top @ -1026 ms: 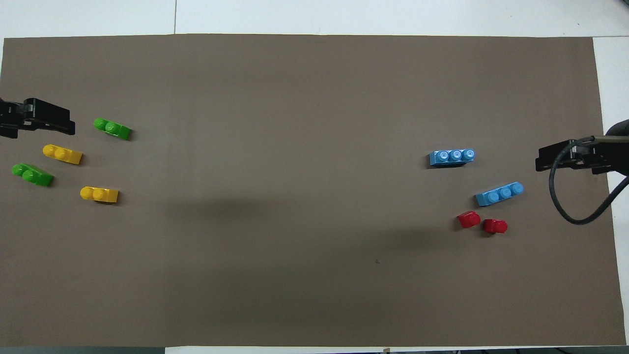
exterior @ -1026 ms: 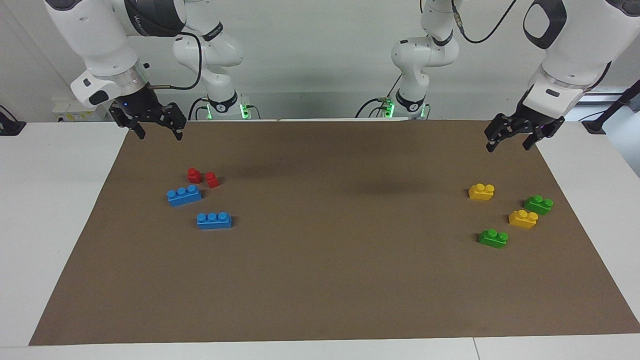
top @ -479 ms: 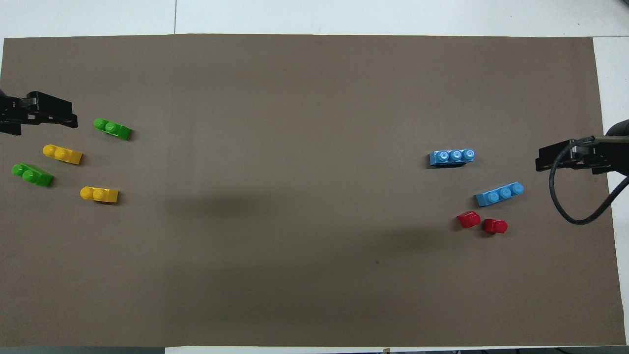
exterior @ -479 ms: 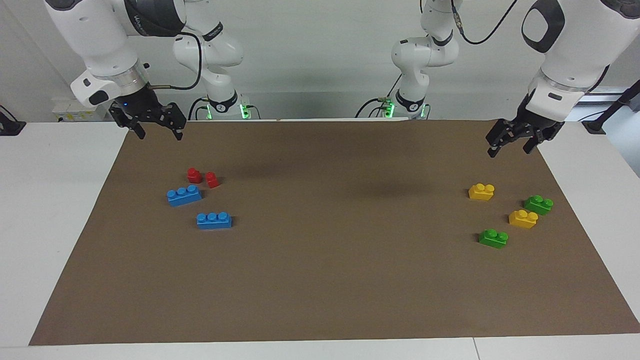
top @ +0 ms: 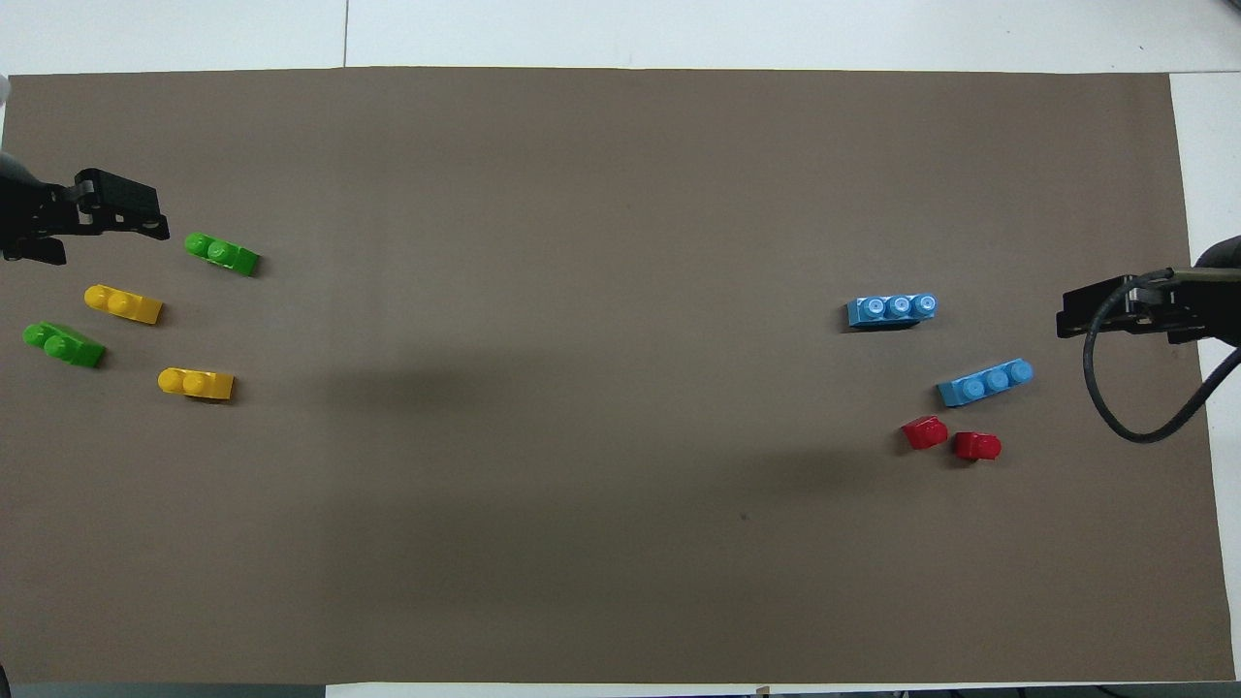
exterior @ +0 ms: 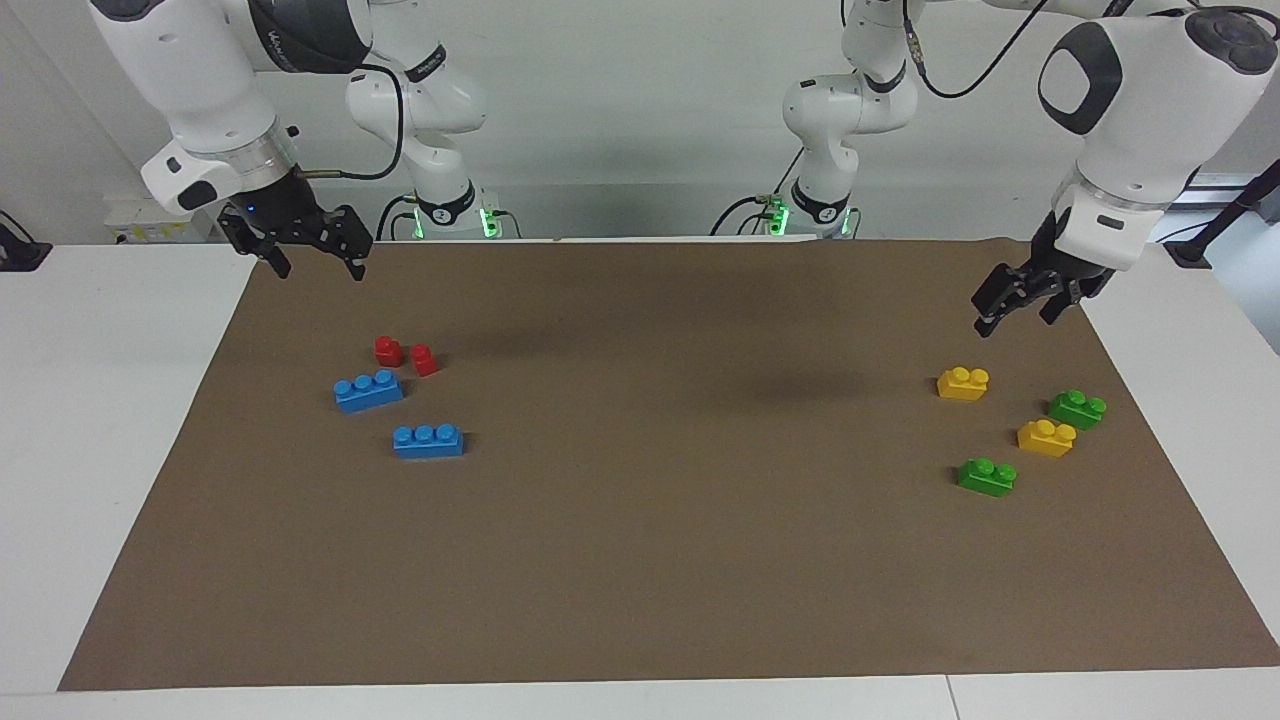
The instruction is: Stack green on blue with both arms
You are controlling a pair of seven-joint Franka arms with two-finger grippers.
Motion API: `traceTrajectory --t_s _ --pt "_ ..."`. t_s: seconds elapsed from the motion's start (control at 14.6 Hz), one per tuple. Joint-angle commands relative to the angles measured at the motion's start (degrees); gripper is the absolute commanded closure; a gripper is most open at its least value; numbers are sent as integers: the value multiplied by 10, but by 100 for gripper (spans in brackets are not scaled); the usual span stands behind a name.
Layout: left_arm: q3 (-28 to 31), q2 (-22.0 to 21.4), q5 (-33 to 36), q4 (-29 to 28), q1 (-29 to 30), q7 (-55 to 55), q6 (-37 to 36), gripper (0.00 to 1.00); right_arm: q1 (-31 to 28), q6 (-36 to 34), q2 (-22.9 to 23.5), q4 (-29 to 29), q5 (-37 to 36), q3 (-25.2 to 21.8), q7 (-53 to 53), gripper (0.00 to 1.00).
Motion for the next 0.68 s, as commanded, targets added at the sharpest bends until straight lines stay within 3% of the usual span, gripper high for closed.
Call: traceTrajectory --t_s 0.0,0.34,0.62 --pt "0 23 -13 -9 15 -42 42 0 -7 -9 -2 2 -11 4 -11 0" --pt "1 60 -13 -57 39 -91 140 0 -8 -6 -2 2 -8 4 -10 0" --pt "2 106 -13 -58 48 -218 188 0 -7 12 -6 -10 -5 3 -13 0"
